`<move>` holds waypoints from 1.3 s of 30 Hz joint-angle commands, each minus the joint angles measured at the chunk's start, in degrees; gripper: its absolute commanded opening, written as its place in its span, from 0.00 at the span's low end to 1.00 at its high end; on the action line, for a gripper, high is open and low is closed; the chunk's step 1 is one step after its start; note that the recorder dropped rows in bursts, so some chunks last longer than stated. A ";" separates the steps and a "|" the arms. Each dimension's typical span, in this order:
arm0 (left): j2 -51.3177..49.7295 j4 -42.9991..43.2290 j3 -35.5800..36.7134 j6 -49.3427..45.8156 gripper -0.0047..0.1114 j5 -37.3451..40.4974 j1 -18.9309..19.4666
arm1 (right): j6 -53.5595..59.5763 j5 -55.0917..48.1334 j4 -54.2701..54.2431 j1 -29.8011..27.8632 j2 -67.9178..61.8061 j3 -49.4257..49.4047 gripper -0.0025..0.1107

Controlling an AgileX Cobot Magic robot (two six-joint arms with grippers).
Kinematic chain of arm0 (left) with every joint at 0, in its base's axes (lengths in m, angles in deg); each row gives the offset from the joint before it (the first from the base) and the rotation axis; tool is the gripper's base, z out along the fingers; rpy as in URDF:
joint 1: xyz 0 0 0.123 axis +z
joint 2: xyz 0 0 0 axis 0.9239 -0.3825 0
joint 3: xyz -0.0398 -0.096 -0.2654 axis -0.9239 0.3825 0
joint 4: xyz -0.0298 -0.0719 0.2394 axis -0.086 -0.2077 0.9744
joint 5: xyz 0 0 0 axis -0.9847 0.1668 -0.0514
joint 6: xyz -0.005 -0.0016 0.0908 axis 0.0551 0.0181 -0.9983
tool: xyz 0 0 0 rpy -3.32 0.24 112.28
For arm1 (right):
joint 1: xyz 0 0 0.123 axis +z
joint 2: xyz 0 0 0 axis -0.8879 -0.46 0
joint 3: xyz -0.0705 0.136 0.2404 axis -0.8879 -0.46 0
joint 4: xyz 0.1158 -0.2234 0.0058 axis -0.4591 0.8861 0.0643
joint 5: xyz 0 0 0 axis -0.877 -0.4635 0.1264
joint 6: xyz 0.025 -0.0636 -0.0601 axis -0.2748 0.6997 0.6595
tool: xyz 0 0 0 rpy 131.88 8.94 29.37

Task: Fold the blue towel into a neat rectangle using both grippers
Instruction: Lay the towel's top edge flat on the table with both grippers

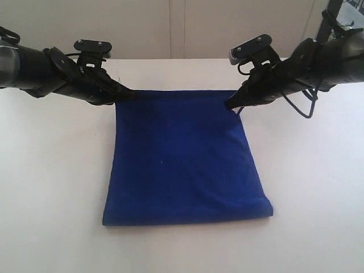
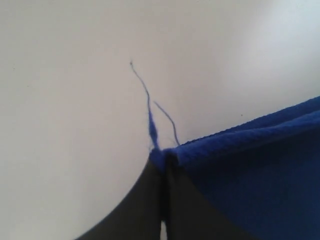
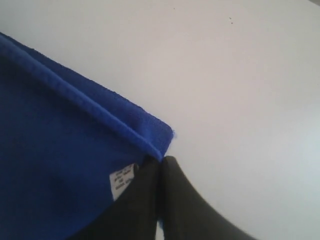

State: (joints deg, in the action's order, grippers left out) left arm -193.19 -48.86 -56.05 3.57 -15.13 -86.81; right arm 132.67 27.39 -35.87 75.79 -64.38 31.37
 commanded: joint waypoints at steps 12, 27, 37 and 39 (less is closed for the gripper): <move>-3.23 -0.09 -0.46 2.90 0.04 -4.50 0.24 | 0.39 3.39 0.05 -0.51 -2.64 1.87 0.02; -4.17 1.89 -3.71 2.89 0.04 -5.02 -1.38 | 0.39 5.52 0.05 -0.51 -2.61 1.87 0.02; -5.88 1.89 -3.84 5.63 0.04 -4.98 -1.50 | 0.39 6.26 0.05 -0.51 -2.61 1.87 0.02; -5.88 1.89 -4.42 5.63 0.04 -4.75 -1.50 | 0.22 7.09 0.05 -0.51 -2.61 1.87 0.02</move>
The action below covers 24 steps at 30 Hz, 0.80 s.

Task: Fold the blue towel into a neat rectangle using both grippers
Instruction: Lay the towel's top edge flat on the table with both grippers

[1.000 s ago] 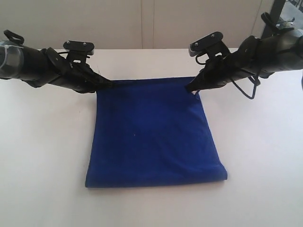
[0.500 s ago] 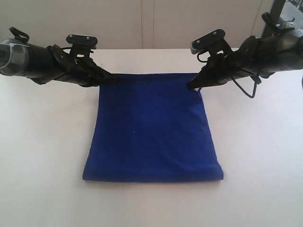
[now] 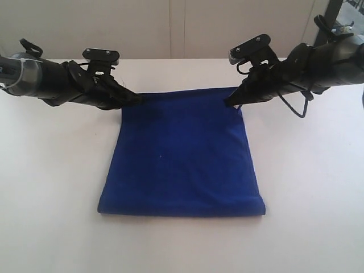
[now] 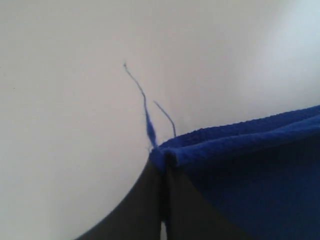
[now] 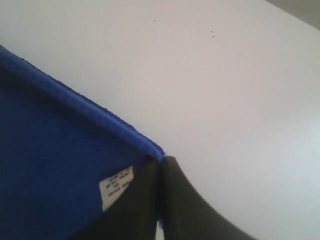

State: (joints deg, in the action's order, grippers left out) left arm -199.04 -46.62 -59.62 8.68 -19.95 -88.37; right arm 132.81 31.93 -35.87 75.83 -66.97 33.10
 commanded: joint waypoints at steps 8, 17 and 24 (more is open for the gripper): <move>-0.14 -0.34 -1.62 0.68 0.04 -0.60 0.06 | 0.08 5.16 0.05 -0.55 -1.97 0.14 0.02; -0.07 -0.34 -1.62 0.68 0.04 -1.20 0.06 | 0.08 7.95 0.05 -0.55 -3.52 0.14 0.02; -0.07 -0.34 -1.62 0.68 0.04 -1.03 0.06 | 0.08 8.99 0.05 -0.55 -3.52 0.14 0.02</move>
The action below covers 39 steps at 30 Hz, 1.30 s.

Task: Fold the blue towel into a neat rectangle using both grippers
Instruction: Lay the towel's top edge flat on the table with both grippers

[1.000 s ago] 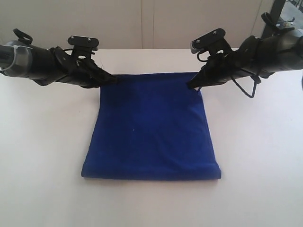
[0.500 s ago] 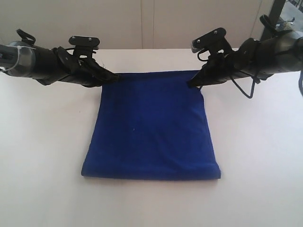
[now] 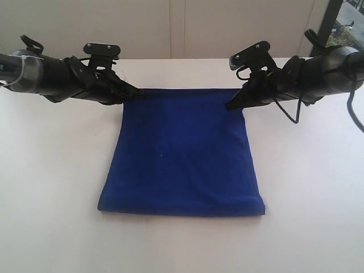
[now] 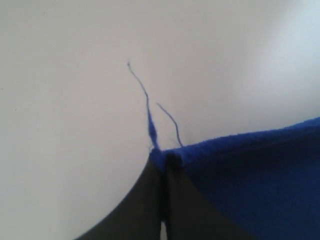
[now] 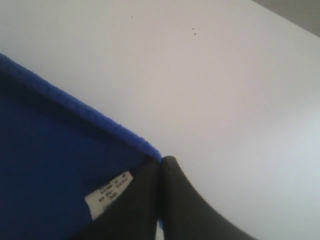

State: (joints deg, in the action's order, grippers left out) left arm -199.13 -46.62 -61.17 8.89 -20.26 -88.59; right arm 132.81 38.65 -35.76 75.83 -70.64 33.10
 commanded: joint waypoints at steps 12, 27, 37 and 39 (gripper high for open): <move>0.02 1.11 -0.07 0.47 0.26 -0.19 0.28 | 0.08 2.43 -0.06 -0.55 0.15 0.14 0.22; 0.02 1.11 -0.07 0.29 0.53 -0.67 0.28 | -1.63 0.05 -0.06 -0.55 0.49 0.14 0.22; 0.35 1.11 -0.07 -5.53 0.60 -3.46 0.65 | -6.82 -5.01 -0.06 -0.55 1.79 0.14 0.22; 0.37 1.11 -0.33 -5.53 0.60 -3.56 1.40 | -6.82 -6.00 -0.18 -0.55 2.47 0.14 0.22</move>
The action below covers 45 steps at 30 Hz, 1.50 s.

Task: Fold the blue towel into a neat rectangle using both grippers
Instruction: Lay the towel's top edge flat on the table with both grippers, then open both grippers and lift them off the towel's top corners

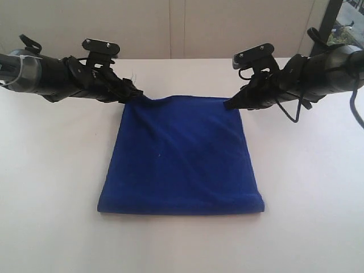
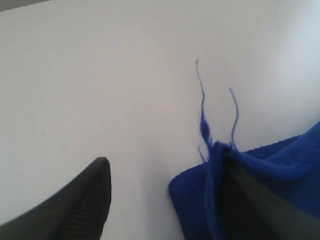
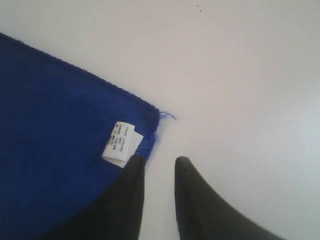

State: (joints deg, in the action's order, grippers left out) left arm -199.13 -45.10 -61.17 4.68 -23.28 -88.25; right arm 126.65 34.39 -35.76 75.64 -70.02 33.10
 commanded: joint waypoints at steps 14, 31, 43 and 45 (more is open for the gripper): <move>0.37 -1.07 -0.58 17.13 0.60 9.66 2.85 | -3.21 -5.47 -0.54 -0.36 3.14 0.14 0.22; 7.84 2.44 -0.62 14.57 0.46 20.16 6.71 | -9.58 -15.23 -0.54 -0.48 3.63 1.68 0.15; 11.08 1.13 -0.62 11.20 0.04 44.24 5.41 | -15.09 -29.73 1.39 -1.74 0.19 16.66 0.02; 11.08 1.14 -0.62 10.24 0.04 45.31 4.30 | -15.20 -29.41 1.39 -1.74 -1.02 17.83 0.02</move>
State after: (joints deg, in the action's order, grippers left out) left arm -188.81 -43.24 -61.72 16.51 18.65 -82.45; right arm 112.29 5.51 -35.20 74.28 -69.46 49.20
